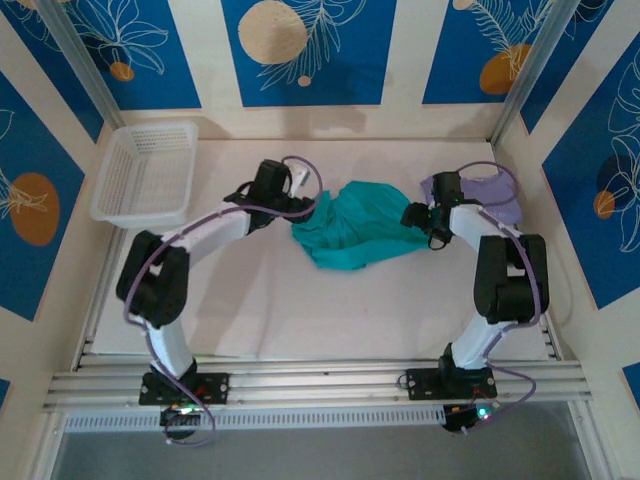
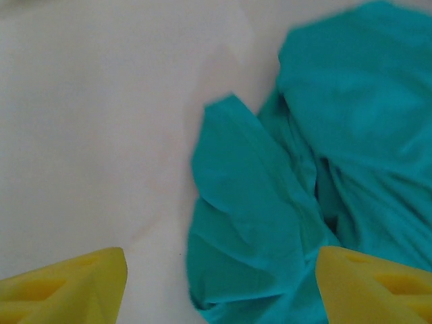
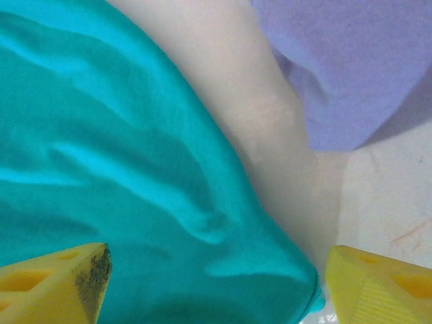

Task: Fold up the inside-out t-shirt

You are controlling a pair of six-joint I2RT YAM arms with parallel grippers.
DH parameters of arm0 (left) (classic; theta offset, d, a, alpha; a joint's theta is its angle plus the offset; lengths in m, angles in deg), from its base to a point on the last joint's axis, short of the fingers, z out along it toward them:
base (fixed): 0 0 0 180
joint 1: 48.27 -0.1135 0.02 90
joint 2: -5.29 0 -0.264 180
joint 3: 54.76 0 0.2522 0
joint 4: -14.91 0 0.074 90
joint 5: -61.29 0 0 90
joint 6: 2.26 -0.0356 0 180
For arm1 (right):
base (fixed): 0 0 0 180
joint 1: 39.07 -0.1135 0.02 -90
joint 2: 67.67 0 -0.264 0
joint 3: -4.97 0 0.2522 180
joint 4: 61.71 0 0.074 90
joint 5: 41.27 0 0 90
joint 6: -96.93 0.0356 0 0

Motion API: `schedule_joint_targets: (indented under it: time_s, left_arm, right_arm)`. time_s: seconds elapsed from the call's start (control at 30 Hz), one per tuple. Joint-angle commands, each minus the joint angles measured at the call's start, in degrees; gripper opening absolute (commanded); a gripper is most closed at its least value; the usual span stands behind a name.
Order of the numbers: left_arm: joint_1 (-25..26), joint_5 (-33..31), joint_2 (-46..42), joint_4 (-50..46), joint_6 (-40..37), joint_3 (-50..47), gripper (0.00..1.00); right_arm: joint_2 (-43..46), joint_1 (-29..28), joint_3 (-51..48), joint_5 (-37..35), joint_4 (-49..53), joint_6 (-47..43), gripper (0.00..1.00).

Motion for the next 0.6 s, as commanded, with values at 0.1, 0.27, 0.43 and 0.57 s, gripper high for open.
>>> schedule_joint_targets:
  time_s: [0.1, 0.27, 0.43, 0.57]
  left_arm:
    - [1.10, 4.48, 7.98, -4.80, 1.81, 5.23, 0.64]
    - [1.07, 7.01, 12.11, -5.14, 1.95, 8.60, 0.34]
    - [1.00, 5.68, 12.55, -6.04, 1.87, 10.74, 0.13]
    - [0.40, 3.42, 7.67, -4.40, 2.39, 10.33, 0.00]
  right_arm:
    - [-6.70, -0.67, 6.50, -3.64, 9.36, -4.98, 0.76]
    - [-10.26, -1.07, 9.78, -2.19, 10.05, -5.99, 0.58]
    - [-9.19, -1.76, 11.70, -0.41, 10.02, -7.84, 0.20]
    - [-1.43, -2.55, 11.61, 1.53, 9.30, -10.05, 0.00]
